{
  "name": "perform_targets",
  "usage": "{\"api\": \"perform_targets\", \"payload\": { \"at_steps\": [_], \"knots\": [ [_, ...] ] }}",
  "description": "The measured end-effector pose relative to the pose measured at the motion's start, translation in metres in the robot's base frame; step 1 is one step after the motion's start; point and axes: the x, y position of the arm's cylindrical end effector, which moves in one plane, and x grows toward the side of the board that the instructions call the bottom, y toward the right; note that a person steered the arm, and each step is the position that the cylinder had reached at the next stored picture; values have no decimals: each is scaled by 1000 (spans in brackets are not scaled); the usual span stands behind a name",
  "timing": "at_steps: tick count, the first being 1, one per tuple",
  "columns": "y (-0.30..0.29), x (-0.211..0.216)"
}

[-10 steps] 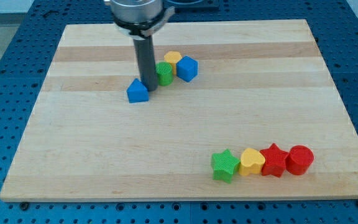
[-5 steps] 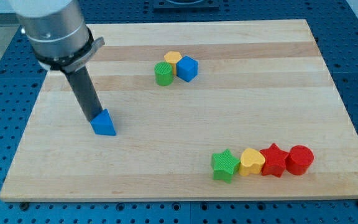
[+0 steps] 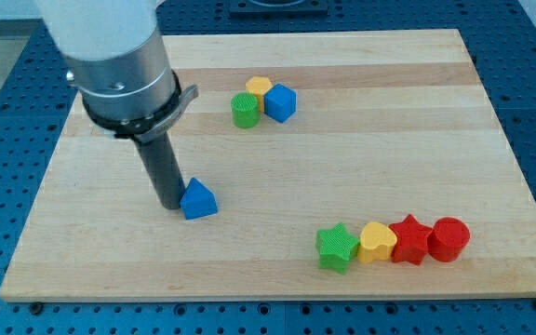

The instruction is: Slide the blue triangle to the left of green star

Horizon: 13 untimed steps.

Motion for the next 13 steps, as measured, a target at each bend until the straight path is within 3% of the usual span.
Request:
{"api": "perform_targets", "payload": {
  "at_steps": [2, 5, 9, 11, 13],
  "knots": [
    [38, -10],
    [88, 24],
    [110, 45],
    [89, 45],
    [78, 72]
  ]
}}
